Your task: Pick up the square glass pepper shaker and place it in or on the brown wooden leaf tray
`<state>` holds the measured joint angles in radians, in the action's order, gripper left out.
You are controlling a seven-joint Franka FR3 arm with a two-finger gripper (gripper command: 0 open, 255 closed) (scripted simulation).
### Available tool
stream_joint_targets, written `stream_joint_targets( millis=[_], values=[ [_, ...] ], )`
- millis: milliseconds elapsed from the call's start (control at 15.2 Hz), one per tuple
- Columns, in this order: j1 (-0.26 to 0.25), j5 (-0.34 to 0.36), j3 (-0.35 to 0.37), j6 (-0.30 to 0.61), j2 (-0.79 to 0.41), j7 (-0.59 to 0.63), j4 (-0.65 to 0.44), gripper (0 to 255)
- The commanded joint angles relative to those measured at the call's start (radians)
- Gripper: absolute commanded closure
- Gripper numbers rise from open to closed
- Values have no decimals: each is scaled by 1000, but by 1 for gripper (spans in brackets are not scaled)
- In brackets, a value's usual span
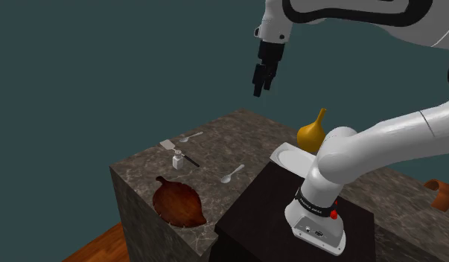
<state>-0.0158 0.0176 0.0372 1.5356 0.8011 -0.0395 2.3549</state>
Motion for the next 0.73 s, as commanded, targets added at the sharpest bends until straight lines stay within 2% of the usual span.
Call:
stream_joint_targets(
  millis=[0, 660],
  values=[
    [0, 0, 0, 0, 0, 0, 0, 0],
    [-17, -11, 23, 375, -229, 2, 117, 0]
  ],
)
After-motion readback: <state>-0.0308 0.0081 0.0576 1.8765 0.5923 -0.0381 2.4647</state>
